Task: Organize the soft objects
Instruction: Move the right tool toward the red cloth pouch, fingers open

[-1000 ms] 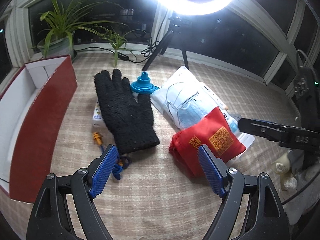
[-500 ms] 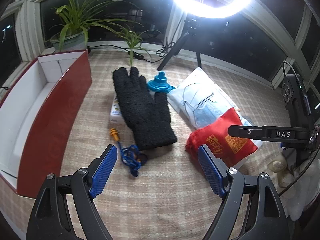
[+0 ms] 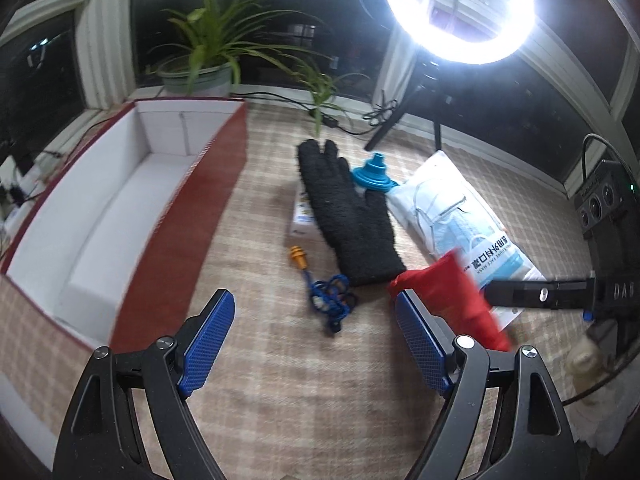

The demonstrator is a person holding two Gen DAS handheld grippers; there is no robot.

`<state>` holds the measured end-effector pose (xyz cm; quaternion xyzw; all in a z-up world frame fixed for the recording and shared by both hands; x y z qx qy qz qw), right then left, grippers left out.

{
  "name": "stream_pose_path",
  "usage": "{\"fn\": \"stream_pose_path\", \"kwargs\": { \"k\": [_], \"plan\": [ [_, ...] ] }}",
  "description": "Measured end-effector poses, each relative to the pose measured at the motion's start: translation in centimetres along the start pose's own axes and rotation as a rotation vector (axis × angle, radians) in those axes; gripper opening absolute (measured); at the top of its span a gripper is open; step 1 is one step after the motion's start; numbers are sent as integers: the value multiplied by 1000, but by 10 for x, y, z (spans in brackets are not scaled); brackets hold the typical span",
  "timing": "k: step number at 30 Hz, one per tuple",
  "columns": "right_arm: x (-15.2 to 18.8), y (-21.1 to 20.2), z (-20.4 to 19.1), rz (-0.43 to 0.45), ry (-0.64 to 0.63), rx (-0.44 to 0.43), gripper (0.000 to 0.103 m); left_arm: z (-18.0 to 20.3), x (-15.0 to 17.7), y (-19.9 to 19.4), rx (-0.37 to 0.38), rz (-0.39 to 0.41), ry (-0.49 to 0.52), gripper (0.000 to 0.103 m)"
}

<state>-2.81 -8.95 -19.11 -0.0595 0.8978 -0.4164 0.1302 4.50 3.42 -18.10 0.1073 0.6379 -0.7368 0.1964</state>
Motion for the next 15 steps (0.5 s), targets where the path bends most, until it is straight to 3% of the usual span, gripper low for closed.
{"fn": "stream_pose_path", "kwargs": {
  "k": [7,15],
  "plan": [
    [-2,6,12,1,-32,154,60,-7,16,-1,26,-30,-12,83],
    [-3,27,34,-48,-34,191,64,6,43,31,80,-148,5,83]
  ]
}}
Point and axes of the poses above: each gripper's, at about its wrist camera, not at the fingertips, and y roughly the way its jaws point, z to its right, x to its underside, the point moved 10 cm from there along y, roughly the way its jaws point, and after that the axes turned 14 degrees about -z, right-handed, at the moved point
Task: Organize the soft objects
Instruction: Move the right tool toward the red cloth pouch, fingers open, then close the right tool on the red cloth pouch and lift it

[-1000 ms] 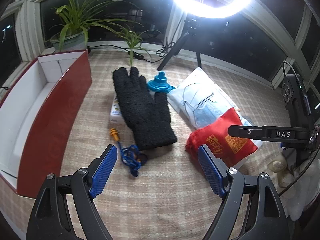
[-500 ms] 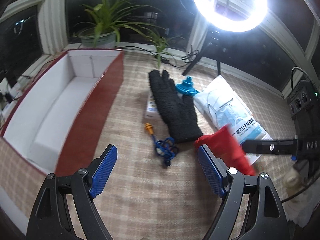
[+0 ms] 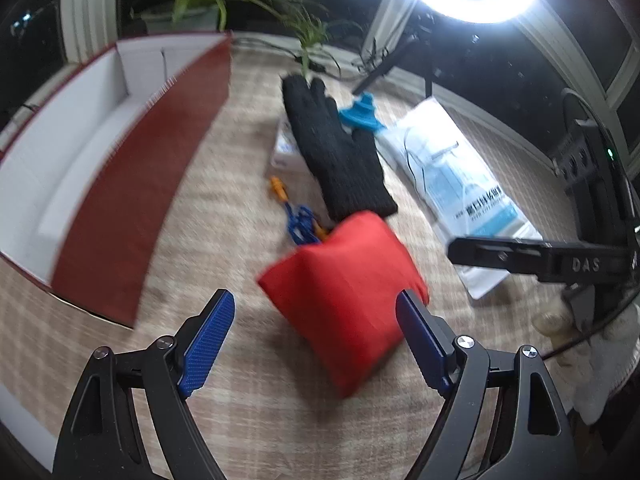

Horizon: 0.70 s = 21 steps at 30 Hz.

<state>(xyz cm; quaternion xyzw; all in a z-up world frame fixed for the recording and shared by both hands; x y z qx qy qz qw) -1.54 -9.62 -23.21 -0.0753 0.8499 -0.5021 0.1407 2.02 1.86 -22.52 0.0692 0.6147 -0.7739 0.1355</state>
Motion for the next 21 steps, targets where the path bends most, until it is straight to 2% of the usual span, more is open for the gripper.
{"fn": "stream_pose_path", "kwargs": {
  "k": [8,16,21],
  "plan": [
    [-6,38,-17,-104,-67,8,64,3,16,32,85,-102,-33,83],
    [-10,54,-25,-170,-71,-45,64,5,17,42,109,-107,-40,81],
    [-9,56,-30,-187,-77,-50,64,9,16,47,132,-110,-32,67]
  ]
}}
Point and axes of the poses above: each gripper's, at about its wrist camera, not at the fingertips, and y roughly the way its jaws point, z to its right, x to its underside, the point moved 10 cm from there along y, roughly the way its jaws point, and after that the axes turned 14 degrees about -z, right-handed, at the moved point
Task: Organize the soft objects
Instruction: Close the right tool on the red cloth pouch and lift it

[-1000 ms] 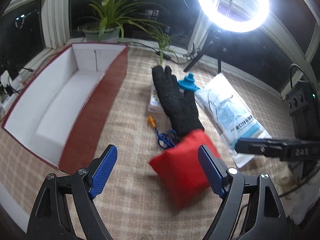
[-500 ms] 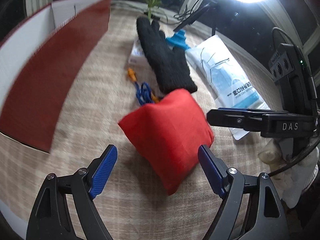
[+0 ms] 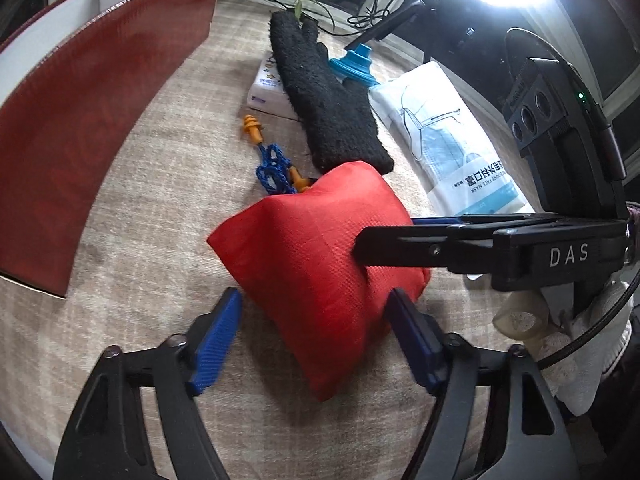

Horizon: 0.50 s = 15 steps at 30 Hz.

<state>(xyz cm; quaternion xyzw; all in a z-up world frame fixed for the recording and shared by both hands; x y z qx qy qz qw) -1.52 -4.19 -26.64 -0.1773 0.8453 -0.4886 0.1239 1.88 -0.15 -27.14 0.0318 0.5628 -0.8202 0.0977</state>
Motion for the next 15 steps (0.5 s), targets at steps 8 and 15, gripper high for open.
{"fn": "stream_pose_path", "kwargs": {
  "k": [8,15],
  "plan": [
    [8,5,-12,-2,-14,11,58,15,2,-1,-2,4,81,44],
    [17,-7,-24,32,0,32,55,21,7,-8,13,17,91,44]
  ]
}}
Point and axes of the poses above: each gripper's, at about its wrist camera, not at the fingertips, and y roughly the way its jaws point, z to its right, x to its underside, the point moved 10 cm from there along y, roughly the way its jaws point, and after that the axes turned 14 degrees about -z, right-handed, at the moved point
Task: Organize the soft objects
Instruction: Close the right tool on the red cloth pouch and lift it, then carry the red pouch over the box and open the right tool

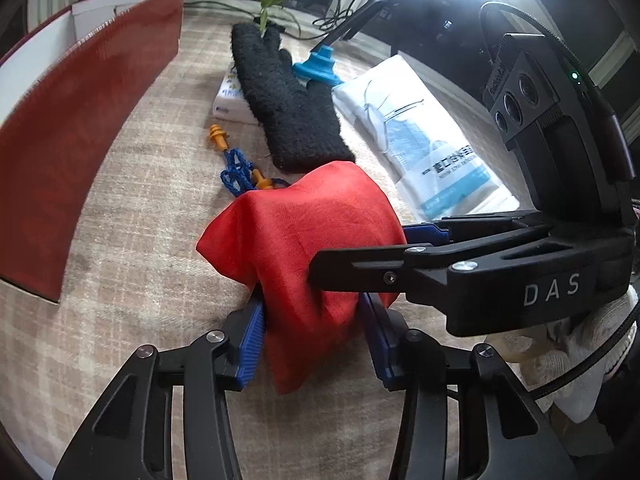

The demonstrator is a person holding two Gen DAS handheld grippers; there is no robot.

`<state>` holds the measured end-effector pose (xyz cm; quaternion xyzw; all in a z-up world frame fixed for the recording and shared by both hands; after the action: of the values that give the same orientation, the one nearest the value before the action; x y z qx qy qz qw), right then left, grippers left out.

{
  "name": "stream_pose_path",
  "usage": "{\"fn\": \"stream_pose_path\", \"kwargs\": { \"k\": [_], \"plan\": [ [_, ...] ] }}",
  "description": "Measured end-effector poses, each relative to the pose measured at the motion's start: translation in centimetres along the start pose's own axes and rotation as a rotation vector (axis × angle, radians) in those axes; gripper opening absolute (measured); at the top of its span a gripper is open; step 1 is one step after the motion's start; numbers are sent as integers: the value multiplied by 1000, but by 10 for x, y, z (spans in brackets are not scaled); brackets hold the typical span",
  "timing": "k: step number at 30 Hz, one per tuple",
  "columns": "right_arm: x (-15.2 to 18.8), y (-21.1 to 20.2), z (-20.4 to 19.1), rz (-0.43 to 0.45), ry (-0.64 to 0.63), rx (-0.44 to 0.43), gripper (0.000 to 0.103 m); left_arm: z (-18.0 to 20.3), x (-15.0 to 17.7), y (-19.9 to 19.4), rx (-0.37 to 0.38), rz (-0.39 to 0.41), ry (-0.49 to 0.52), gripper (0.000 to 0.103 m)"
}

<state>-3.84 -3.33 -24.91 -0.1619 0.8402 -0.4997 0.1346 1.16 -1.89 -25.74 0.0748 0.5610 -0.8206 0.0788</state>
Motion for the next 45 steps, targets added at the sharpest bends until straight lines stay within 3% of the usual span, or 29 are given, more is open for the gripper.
{"fn": "stream_pose_path", "kwargs": {
  "k": [7,13,24,33,45],
  "plan": [
    [-8,-33,-36,70,-51,41,54,5,-1,-37,-13,76,30,44],
    [-36,-57,-84,123,-117,32,54,-10,-12,-85,-42,179,29,44],
    [-99,-40,-177,149,-261,69,54,-91,-37,-155,-110,316,-58,44],
    [-137,1,-209,110,-293,82,54,-156,-50,-161,-131,335,-146,44],
    [-155,23,-208,83,-281,100,54,-186,-49,-153,-129,317,-181,44]
  ]
}}
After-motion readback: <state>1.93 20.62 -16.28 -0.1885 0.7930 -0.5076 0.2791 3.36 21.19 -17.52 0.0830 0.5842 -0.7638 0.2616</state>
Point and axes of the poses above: each gripper's, at about its wrist camera, not at the fingertips, and y roughly the way its jaws point, z to its right, x to its underside, the point moved 10 cm from there along y, roughly the way its jaws point, and after that the axes turned 14 degrees about -z, right-handed, at the moved point
